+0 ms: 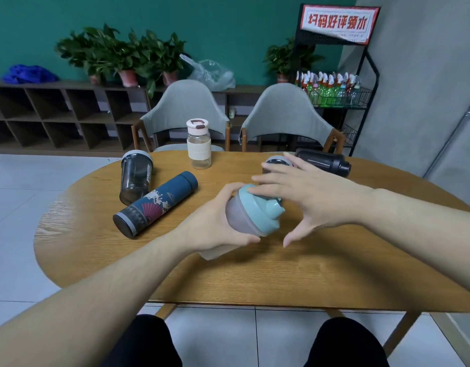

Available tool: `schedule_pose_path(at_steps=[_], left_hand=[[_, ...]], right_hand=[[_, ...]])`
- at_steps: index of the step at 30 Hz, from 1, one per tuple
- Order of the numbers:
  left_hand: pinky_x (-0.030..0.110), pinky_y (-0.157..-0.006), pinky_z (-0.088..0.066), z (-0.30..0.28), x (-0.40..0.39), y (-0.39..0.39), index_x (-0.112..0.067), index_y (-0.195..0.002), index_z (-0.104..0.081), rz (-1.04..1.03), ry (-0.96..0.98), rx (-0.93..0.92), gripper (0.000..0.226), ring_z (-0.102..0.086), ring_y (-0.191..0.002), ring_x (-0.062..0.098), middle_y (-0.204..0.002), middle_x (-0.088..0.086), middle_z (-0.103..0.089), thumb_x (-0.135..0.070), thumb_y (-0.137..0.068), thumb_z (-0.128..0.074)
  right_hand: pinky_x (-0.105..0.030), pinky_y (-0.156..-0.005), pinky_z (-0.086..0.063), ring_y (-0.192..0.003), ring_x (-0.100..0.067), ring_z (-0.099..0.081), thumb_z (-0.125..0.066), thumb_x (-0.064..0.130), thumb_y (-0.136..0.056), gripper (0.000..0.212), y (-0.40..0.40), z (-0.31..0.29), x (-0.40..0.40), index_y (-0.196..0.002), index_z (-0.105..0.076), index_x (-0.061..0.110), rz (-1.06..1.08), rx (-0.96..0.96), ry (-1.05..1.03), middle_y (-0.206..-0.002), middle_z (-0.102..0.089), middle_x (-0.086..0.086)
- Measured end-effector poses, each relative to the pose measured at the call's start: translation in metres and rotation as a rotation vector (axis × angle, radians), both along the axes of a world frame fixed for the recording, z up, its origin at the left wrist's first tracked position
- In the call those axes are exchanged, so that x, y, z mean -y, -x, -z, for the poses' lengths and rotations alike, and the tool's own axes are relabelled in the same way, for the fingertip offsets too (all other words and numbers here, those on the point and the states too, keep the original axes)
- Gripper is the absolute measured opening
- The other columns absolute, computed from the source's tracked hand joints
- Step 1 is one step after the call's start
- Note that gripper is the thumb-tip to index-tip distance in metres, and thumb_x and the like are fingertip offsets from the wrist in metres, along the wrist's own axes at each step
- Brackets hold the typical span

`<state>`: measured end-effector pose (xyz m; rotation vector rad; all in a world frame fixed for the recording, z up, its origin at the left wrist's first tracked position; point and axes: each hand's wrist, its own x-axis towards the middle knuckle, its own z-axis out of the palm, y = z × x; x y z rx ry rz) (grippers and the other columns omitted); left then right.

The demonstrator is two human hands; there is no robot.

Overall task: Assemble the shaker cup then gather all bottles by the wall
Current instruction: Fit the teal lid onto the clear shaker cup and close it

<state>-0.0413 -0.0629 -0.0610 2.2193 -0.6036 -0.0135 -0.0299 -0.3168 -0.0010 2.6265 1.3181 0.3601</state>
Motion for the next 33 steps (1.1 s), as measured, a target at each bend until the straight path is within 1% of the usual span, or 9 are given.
schedule_pose_path(at_steps=[3, 6, 10, 13, 15, 18, 24, 28, 33], left_hand=[[0.033, -0.102, -0.048, -0.004, 0.001, 0.004, -0.042, -0.139, -0.035, 0.009, -0.037, 0.026, 0.098, -0.059, -0.115, 0.000, -0.126, -0.021, -0.059, -0.048, -0.059, -0.091], [0.033, -0.096, -0.049, -0.010, 0.002, 0.011, -0.042, -0.141, -0.034, -0.020, -0.127, 0.106, 0.099, -0.059, -0.111, 0.004, -0.124, -0.020, -0.059, -0.054, -0.060, -0.087], [0.032, -0.094, -0.047, -0.014, 0.004, 0.016, -0.039, -0.143, -0.035, -0.063, -0.208, 0.246, 0.096, -0.058, -0.114, 0.010, -0.128, -0.017, -0.059, -0.052, -0.061, -0.085], [0.034, -0.095, -0.047, -0.014, 0.003, 0.018, -0.037, -0.145, -0.034, -0.039, -0.270, 0.234, 0.098, -0.058, -0.116, 0.011, -0.130, -0.013, -0.059, -0.053, -0.062, -0.084], [0.036, -0.095, -0.048, -0.016, 0.001, 0.017, -0.037, -0.145, -0.032, -0.028, -0.278, 0.186, 0.100, -0.059, -0.114, 0.012, -0.130, -0.013, -0.059, -0.054, -0.062, -0.085], [0.039, -0.097, -0.050, -0.023, -0.005, 0.013, -0.035, -0.146, -0.031, 0.034, -0.291, 0.071, 0.107, -0.061, -0.113, 0.013, -0.129, -0.011, -0.060, -0.060, -0.056, -0.083], [0.037, -0.096, -0.051, -0.030, -0.005, 0.012, -0.038, -0.146, -0.030, 0.043, -0.270, 0.117, 0.107, -0.061, -0.112, 0.009, -0.127, -0.015, -0.060, -0.060, -0.056, -0.082], [0.039, -0.094, -0.049, -0.030, 0.000, 0.018, -0.036, -0.148, -0.030, -0.001, -0.368, 0.363, 0.103, -0.058, -0.116, 0.016, -0.133, -0.010, -0.059, -0.057, -0.060, -0.079], [0.042, -0.088, -0.050, -0.034, 0.002, 0.016, -0.036, -0.146, -0.029, 0.049, -0.461, 0.459, 0.100, -0.060, -0.108, 0.021, -0.128, -0.006, -0.061, -0.064, -0.058, -0.066]], right_hand=[[-0.047, -0.121, -0.024, -0.140, -0.014, -0.043, -0.068, 0.075, -0.073, 0.099, 0.003, -0.006, -0.012, -0.155, -0.025, 0.039, 0.015, -0.111, -0.087, -0.146, -0.052, 0.010], [-0.019, -0.090, -0.044, -0.107, -0.002, -0.057, -0.075, 0.073, -0.068, 0.095, 0.013, -0.009, -0.020, -0.145, -0.029, 0.043, 0.212, -0.417, -0.251, -0.123, -0.055, 0.022], [-0.036, -0.077, -0.058, -0.078, -0.020, -0.071, -0.066, 0.076, -0.073, 0.072, 0.024, -0.008, -0.035, -0.125, -0.046, 0.032, 0.536, -0.785, -0.501, -0.105, -0.071, -0.004], [-0.048, -0.079, -0.061, -0.076, -0.028, -0.071, -0.061, 0.078, -0.075, 0.081, 0.028, -0.004, -0.040, -0.136, -0.042, 0.029, 0.612, -1.127, -0.607, -0.120, -0.065, -0.019], [-0.041, -0.086, -0.060, -0.102, -0.026, -0.070, -0.068, 0.077, -0.067, 0.103, 0.033, -0.001, -0.039, -0.151, -0.017, 0.048, 0.578, -1.033, -0.654, -0.144, -0.050, -0.006], [-0.023, -0.104, -0.035, -0.134, -0.005, -0.039, -0.084, 0.057, -0.068, 0.122, 0.038, -0.005, -0.035, -0.154, 0.003, 0.054, 0.360, -0.702, -0.585, -0.161, -0.016, 0.018], [0.000, -0.089, -0.036, -0.107, 0.014, -0.051, -0.082, 0.049, -0.077, 0.103, 0.041, -0.003, -0.033, -0.155, -0.015, 0.044, 0.308, -0.668, -0.548, -0.139, -0.038, 0.018], [-0.028, -0.075, -0.061, -0.097, -0.022, -0.075, -0.075, 0.049, -0.084, 0.090, 0.039, 0.000, -0.039, -0.151, -0.015, 0.049, 0.483, -1.039, -0.887, -0.131, -0.056, -0.005], [-0.048, -0.086, -0.061, -0.112, -0.045, -0.068, -0.049, 0.074, -0.086, 0.075, 0.040, 0.003, -0.029, -0.136, -0.057, 0.019, 0.617, -1.458, -0.980, -0.130, -0.062, -0.023]])
